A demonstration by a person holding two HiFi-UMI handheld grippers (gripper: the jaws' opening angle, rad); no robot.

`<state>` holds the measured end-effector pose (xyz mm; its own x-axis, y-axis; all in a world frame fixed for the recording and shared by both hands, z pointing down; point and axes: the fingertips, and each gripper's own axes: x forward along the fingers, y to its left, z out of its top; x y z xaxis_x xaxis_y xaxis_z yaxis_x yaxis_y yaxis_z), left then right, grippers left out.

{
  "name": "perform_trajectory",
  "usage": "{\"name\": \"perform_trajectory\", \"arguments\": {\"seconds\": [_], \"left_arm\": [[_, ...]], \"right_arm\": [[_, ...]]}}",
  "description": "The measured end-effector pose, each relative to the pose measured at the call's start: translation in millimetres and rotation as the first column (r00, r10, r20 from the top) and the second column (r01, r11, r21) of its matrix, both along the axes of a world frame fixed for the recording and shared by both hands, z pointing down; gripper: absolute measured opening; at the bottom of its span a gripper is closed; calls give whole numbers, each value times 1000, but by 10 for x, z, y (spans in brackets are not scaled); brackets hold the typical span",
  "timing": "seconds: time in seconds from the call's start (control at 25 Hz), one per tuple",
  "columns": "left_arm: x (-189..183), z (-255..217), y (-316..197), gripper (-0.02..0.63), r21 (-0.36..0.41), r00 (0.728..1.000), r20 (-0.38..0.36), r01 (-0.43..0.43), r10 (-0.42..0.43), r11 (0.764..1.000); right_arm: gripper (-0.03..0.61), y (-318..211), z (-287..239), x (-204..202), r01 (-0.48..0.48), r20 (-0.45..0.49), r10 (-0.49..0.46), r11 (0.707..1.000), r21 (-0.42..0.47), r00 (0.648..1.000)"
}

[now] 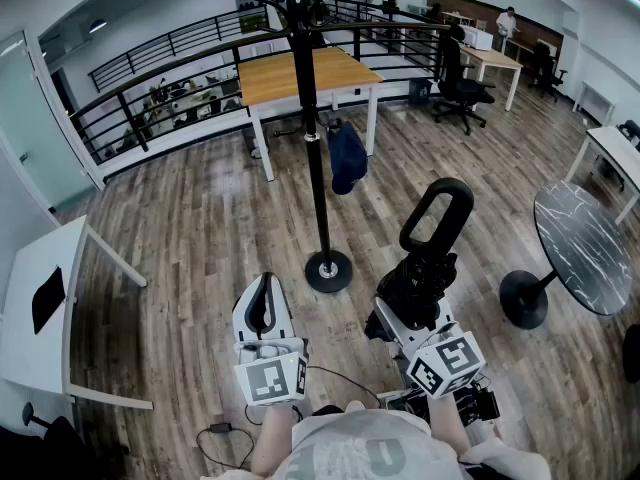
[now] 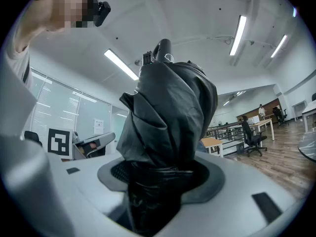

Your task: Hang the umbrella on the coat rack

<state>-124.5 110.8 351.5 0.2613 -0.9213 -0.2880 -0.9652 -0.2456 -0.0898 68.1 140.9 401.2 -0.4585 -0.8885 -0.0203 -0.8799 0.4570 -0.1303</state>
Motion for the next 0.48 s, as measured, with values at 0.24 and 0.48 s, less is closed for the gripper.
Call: {"name": "perform_trajectory", "arguments": {"seconds": [0.24,0.48], "left_arm": [[-77,79,18,32,-20,1000,9,18,-18,1000],[-91,134,8,31,-36,1000,10,23,-23,999]], "right_arm": [[276,12,50,-42,0,12,0,1000,-13,1000],[276,12,124,-67,5,-12,-5,1000,-27,1000]]}}
